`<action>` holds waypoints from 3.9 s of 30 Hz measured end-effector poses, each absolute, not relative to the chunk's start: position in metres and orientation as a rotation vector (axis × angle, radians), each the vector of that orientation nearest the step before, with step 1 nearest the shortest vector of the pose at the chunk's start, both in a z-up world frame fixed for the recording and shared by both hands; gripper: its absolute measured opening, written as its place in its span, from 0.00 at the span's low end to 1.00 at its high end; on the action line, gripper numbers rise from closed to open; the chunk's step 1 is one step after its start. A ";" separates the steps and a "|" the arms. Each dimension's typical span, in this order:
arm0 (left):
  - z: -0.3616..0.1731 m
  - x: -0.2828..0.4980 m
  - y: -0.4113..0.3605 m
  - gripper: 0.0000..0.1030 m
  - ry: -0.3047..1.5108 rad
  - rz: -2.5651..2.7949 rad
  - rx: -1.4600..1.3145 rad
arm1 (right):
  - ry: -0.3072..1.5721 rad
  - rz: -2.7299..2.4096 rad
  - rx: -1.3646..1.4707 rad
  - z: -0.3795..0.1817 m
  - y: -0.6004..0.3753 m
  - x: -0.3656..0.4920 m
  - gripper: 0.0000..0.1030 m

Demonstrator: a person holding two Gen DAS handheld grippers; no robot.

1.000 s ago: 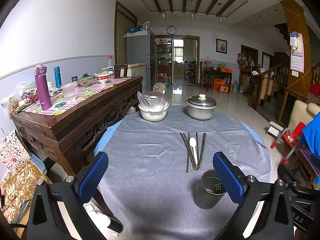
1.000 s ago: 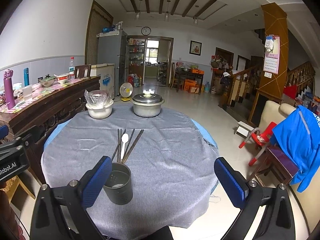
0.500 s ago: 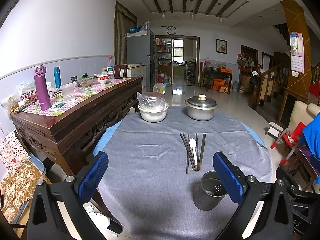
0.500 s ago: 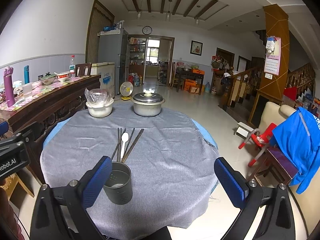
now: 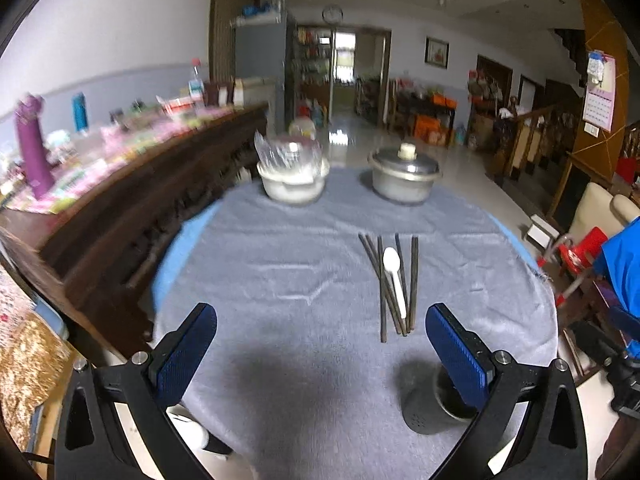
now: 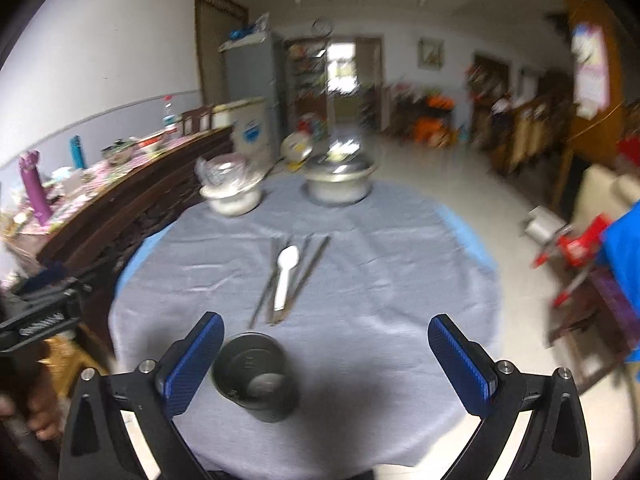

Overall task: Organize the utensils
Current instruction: 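Grasp a dark chopstick with the right gripper while the left gripper grasps another chopstick, then lift the chopsticks with both grippers and carry them over the metal cup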

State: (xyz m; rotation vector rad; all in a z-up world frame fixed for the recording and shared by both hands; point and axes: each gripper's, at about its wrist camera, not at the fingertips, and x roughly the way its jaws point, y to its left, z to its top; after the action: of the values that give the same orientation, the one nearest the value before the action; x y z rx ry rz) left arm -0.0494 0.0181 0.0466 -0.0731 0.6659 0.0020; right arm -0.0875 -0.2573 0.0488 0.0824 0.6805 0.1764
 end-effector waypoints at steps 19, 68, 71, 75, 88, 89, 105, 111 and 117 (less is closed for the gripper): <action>-0.064 0.172 0.031 0.52 1.036 -0.047 -0.226 | 1.016 0.392 0.389 -0.058 -0.266 0.200 0.37; -0.117 0.335 -0.071 0.52 1.347 0.174 -0.114 | 1.065 0.319 0.481 -0.099 -0.283 0.266 0.07; -0.118 0.341 -0.075 0.51 1.357 0.183 -0.127 | 1.048 0.338 0.487 -0.094 -0.289 0.257 0.07; -0.117 0.350 -0.084 0.37 1.376 0.167 -0.103 | 1.031 0.360 0.488 -0.086 -0.292 0.248 0.07; -0.111 0.327 -0.086 0.05 1.305 0.046 -0.119 | 0.952 0.373 0.466 -0.053 -0.297 0.205 0.07; -0.107 0.322 -0.084 0.05 1.292 0.038 -0.125 | 0.935 0.374 0.458 -0.047 -0.297 0.199 0.07; 0.031 0.176 -0.041 0.05 0.899 -0.122 -0.185 | 0.636 0.300 0.321 0.045 -0.280 0.089 0.07; 0.080 0.115 -0.030 0.05 0.756 -0.175 -0.238 | 0.508 0.272 0.293 0.085 -0.277 0.044 0.07; 0.119 0.067 -0.021 0.05 0.590 -0.179 -0.271 | 0.413 0.259 0.247 0.116 -0.271 0.000 0.07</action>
State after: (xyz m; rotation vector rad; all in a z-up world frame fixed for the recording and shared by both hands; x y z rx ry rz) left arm 0.0671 -0.0206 0.1185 -0.2711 0.5902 -0.1791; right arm -0.0001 -0.2707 0.1161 0.2468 0.4134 0.2593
